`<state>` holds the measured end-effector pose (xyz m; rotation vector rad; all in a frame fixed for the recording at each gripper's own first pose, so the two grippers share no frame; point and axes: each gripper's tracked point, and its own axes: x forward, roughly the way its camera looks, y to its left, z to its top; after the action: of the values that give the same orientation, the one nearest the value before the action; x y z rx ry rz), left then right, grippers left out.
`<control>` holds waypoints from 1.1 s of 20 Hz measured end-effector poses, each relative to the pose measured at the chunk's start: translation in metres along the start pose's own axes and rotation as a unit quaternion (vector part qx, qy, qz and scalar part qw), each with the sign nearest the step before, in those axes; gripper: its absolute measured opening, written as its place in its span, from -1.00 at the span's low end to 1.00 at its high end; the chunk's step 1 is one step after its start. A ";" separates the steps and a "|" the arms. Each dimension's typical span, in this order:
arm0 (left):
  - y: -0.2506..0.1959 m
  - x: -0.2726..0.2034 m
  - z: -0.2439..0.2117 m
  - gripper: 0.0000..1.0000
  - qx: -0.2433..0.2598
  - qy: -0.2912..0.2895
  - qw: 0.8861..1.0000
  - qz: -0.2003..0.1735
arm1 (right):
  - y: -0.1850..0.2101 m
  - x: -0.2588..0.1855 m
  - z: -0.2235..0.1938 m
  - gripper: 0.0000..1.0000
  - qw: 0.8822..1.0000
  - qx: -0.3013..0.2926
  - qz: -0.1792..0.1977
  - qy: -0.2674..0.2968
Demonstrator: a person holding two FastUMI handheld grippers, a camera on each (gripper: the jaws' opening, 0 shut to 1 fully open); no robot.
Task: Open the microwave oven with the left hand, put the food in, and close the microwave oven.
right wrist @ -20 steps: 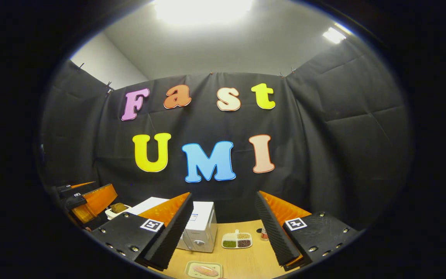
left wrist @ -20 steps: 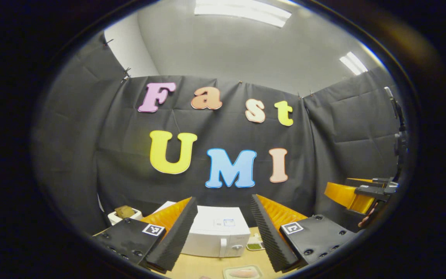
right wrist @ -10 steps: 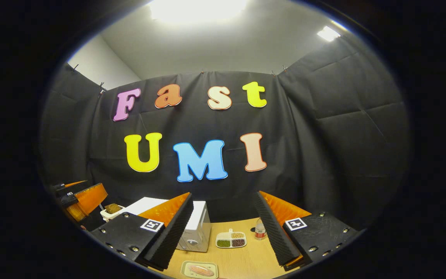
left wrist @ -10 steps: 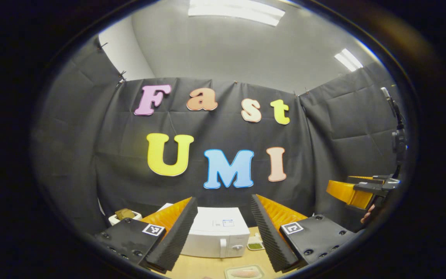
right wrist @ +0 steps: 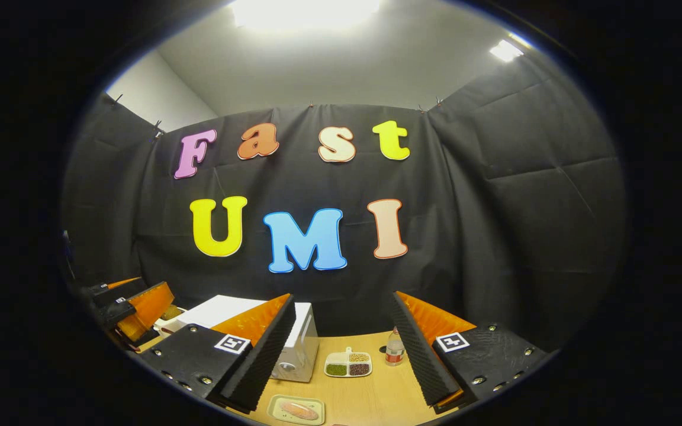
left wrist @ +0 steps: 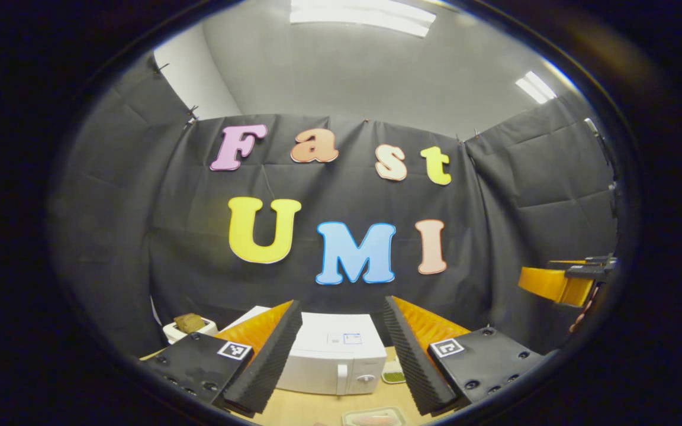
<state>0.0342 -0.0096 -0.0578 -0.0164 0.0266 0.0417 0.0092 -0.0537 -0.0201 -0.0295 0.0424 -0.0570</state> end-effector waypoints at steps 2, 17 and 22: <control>-0.002 0.009 -0.032 0.87 -0.012 0.019 1.000 0.004 | -0.010 0.005 -0.005 0.96 1.000 0.000 0.003 0.006; -0.003 0.093 -0.229 0.87 0.006 0.100 0.995 -0.015 | -0.063 0.008 -0.053 0.96 0.996 -0.003 -0.061 0.073; 0.006 0.125 -0.295 0.89 0.009 0.131 0.991 -0.006 | -0.075 0.004 -0.060 0.96 0.992 -0.020 -0.090 0.085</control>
<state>0.1511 -0.0038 -0.3559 -0.0034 0.2887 0.0268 0.0060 -0.1308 -0.0778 -0.0684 0.2110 -0.2396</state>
